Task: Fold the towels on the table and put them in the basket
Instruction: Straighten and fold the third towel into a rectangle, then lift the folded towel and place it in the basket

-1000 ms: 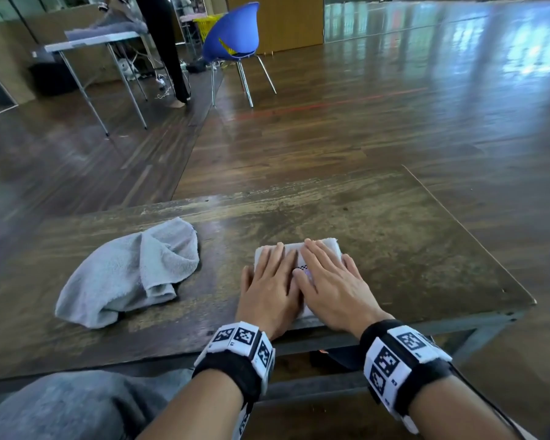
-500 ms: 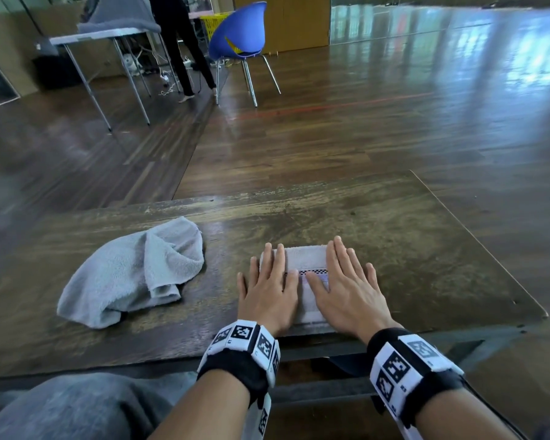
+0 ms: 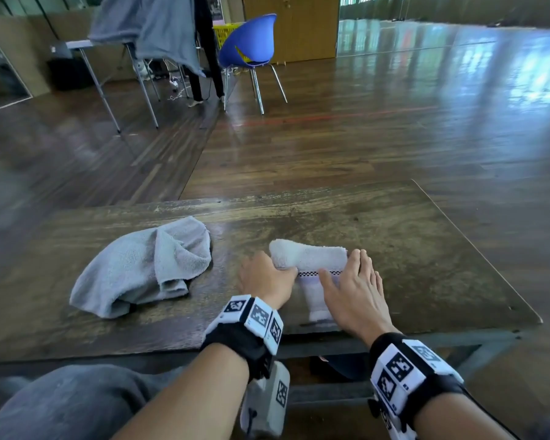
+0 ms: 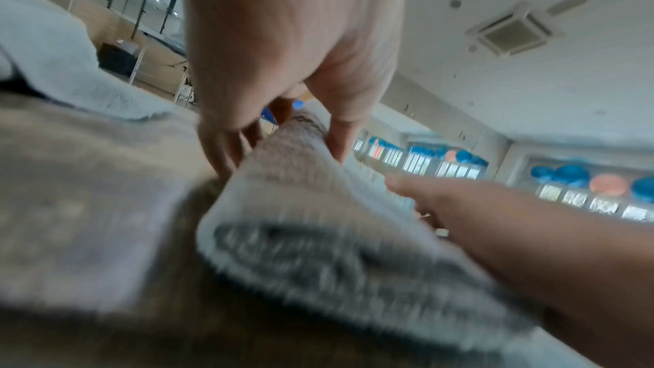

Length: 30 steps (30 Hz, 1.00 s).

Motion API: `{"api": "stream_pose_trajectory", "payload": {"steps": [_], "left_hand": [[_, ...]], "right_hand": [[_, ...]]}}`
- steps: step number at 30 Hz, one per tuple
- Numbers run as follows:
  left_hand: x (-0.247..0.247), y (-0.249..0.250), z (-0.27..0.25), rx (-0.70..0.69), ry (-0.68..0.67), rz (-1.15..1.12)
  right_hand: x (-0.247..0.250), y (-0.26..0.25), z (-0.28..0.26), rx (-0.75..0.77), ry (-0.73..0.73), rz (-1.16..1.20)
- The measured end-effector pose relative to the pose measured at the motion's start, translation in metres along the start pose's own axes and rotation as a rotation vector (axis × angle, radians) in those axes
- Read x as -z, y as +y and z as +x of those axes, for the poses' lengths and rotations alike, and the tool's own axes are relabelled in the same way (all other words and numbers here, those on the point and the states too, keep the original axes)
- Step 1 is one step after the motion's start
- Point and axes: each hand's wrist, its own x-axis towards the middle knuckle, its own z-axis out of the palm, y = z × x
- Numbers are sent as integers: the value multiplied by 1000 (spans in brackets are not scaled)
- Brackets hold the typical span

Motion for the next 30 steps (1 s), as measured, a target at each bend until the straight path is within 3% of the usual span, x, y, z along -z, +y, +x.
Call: {"api": "stream_pose_trajectory", "payload": {"steps": [6,13,18,23,30], "left_hand": [[55,25,-7,-62,-143,-380],[169,45,-19,-175,-260,-617],[239,21,-32,-199,-124,-802],[300,-37,-47,-218,170,-919],[356,-146,-75,-124,382,-1057]], "right_hand": [[16,-26,-5,-39,-22,194],[48,-94,-7,-81,-223,824],[68,-179,-20,132,-183,781],[59,-263,-39,291,-216,654],[-9,-366,-82,295,-476,653]]}}
